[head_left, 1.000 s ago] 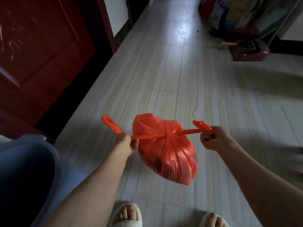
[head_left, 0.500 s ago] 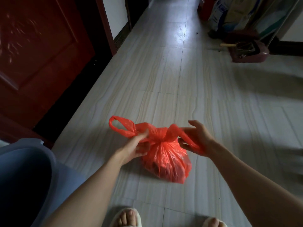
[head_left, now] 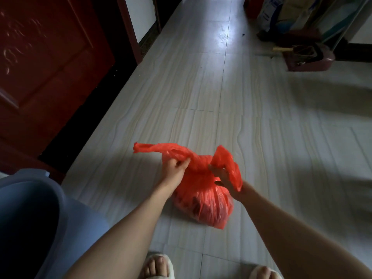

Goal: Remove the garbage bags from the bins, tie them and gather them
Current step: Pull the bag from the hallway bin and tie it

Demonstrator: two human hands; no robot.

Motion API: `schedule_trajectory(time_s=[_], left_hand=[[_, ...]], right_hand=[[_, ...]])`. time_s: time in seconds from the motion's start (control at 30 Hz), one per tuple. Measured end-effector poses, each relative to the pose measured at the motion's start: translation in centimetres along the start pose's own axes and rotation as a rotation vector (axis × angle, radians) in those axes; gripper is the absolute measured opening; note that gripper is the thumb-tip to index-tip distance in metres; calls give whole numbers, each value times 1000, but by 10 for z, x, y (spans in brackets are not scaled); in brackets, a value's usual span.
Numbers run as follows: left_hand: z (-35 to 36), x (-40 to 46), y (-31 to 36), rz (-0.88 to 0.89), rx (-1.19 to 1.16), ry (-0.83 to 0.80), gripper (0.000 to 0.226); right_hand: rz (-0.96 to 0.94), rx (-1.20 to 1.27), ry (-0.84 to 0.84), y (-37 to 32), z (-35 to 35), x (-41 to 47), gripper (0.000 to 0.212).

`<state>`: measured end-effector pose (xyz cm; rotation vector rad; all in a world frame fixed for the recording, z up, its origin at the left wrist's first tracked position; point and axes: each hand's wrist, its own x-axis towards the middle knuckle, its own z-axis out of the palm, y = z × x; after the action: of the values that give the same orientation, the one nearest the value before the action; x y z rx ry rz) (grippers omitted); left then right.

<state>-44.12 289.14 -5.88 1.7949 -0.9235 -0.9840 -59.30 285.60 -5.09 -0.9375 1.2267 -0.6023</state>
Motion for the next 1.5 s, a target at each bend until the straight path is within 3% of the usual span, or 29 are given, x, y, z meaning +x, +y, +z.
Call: schedule_trajectory(time_s=[0.1,0.2,0.33,0.37,0.47,0.53,0.6,0.67,0.77,0.83,0.9,0.97,1.03,1.1,1.23,1.37,1.5], left_hand=[[7,4,9,-67,-136,25,20],[6,7,16,-41,-134,82,24],[8,8,17,71,382,46,27],[9,5,17,48,502,-27,33],[7,-1,15,-81,620,-311,76],[6,-4,12,-93,728,-361,105],[7,-7,11,-60,907,-339,120],[13,-11,11,12,1082,-231,116],[21,-10,10,181,1222,-66,64],[19,-9,8,283,1238,-126,43],[13,-9,7,325,1187,-229,41],[4,-8,8,270,1006,-254,38],[-3,-5,10,138,718,-281,36],[-7,-1,13,-27,398,-331,42],[-21,4,12,-246,164,-410,38],[-34,5,7,-354,137,-493,27],[-28,2,10,-400,49,-463,40]], right_hand=[[-1,35,147,-2,2,0,20],[57,90,132,-6,-3,1,12],[20,18,85,-10,-1,1,10],[-12,13,103,-10,0,1,3],[-61,23,112,-13,-3,1,16],[-55,49,30,-14,-9,0,16],[-44,65,-58,-15,-15,1,14],[-20,56,-96,-16,-17,1,9],[-9,142,-127,-20,-13,5,24],[-23,128,-64,-21,-11,9,38],[-116,-106,-19,-19,-12,11,60],[-254,-435,-41,-14,-12,8,68],[-338,-802,-113,-3,-13,10,63],[-366,-1070,-91,3,-16,10,44],[-494,-1097,102,-8,-18,6,27],[-452,-1144,53,-28,-10,-1,24],[-344,-796,-36,-46,0,-1,25]])
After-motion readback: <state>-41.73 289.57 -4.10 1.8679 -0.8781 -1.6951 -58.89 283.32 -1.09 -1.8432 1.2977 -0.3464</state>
